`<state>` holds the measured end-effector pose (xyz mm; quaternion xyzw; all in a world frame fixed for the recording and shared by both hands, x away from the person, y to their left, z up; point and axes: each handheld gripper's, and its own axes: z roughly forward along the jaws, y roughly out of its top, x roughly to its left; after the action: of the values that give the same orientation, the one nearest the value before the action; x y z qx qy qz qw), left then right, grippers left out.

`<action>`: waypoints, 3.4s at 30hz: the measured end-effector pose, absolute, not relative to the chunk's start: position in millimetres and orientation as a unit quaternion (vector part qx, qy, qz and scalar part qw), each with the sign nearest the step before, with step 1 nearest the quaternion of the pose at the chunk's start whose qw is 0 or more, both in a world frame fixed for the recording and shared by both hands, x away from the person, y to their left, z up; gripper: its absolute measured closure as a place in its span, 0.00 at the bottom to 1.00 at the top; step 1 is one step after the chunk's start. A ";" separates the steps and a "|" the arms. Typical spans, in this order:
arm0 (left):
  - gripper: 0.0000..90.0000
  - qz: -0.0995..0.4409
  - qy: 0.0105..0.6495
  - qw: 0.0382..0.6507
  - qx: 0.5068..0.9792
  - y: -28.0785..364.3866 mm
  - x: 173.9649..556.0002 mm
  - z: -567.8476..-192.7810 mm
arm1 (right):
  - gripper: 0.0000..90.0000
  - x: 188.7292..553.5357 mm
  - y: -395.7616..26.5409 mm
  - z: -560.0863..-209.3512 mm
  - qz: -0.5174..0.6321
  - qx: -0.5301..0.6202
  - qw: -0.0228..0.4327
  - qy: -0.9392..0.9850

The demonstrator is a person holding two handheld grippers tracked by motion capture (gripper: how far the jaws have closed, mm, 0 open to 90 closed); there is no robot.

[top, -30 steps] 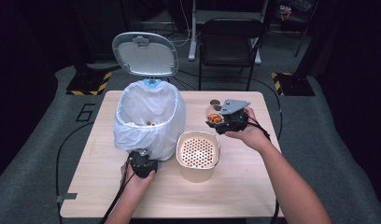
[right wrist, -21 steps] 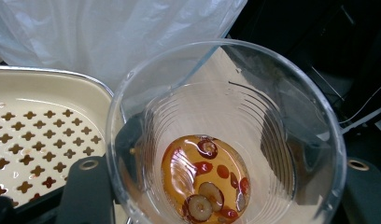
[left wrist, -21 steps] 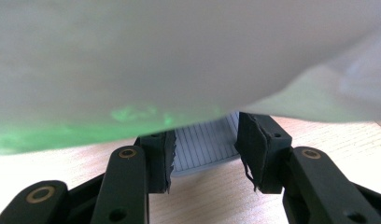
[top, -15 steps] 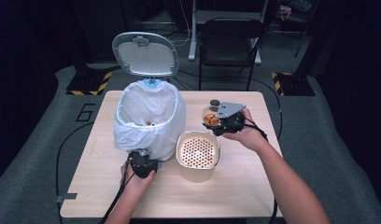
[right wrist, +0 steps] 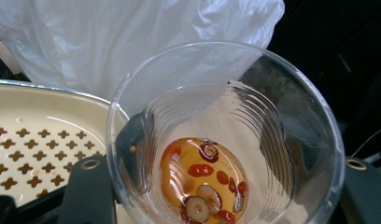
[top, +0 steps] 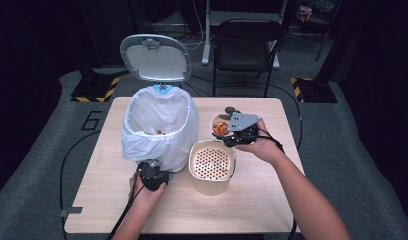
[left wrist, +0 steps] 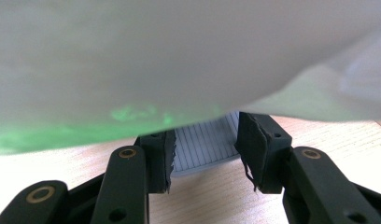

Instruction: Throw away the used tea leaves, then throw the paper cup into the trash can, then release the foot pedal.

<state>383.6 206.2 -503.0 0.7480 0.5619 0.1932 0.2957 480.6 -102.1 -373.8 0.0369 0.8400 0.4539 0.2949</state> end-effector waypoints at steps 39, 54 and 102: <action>0.63 0.191 0.559 0.302 0.748 206.4 383.3 -503.9 | 0.42 443.4 -88.3 -388.0 0.314 -0.167 0.494 0.793; 0.63 0.191 0.557 0.305 0.748 206.8 383.3 -504.3 | 0.42 432.3 -77.6 -402.6 0.200 -0.278 0.595 0.727; 0.63 0.190 0.557 0.301 0.750 206.8 383.2 -503.8 | 0.42 410.1 -69.8 -420.3 0.050 -0.389 0.682 0.618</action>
<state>383.2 206.8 -503.8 0.7499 0.5575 0.1904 0.3010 410.1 -69.8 -420.3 -0.3892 0.6175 0.0495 0.6817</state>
